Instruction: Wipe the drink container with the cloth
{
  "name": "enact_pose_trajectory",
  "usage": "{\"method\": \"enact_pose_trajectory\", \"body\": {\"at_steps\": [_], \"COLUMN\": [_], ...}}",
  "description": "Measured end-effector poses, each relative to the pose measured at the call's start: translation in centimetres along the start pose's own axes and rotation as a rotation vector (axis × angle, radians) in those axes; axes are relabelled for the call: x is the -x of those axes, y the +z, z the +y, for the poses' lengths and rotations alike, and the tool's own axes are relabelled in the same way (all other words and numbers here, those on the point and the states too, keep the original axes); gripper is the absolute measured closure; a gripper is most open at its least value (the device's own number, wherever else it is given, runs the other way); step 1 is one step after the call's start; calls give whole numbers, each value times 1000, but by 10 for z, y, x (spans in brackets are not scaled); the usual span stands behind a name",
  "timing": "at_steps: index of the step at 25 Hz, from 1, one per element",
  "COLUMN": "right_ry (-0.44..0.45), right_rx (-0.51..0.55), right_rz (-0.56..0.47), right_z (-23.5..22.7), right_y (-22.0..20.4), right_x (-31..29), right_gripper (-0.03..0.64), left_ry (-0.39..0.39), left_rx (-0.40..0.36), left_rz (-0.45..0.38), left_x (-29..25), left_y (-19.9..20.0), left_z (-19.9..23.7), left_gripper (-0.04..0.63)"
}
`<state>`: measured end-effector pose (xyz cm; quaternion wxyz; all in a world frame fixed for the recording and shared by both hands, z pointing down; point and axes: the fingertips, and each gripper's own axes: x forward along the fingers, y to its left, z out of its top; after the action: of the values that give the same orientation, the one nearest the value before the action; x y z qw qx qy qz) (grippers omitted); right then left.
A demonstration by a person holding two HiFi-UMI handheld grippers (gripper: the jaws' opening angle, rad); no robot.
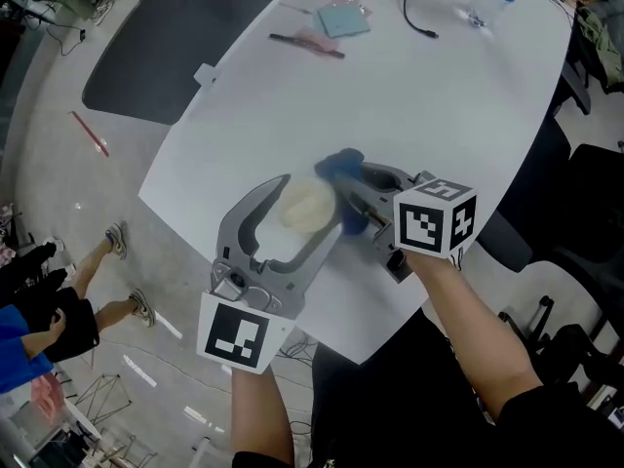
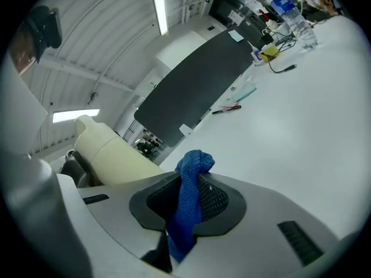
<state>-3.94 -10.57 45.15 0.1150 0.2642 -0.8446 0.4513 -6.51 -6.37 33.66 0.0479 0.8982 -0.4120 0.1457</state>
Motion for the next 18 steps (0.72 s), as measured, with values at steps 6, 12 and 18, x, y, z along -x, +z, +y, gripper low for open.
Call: {"method": "enact_pose_trajectory", "body": {"at_steps": [6, 12, 18], "right_ry": [-9, -40, -53], "right_rx": [15, 71, 99], "right_rz": [-1, -24, -36], "right_z": [0, 2, 3], "right_y": [2, 4, 3], "right_x": [-1, 2, 2], "right_gripper": [560, 560, 560], "left_ry": [87, 477, 660], "left_rx": [-20, 145, 212], "left_rz": [18, -29, 20], "left_x": [1, 13, 4], "left_y": [3, 7, 2], "left_z": [1, 13, 14], "left_gripper": [314, 293, 290]}}
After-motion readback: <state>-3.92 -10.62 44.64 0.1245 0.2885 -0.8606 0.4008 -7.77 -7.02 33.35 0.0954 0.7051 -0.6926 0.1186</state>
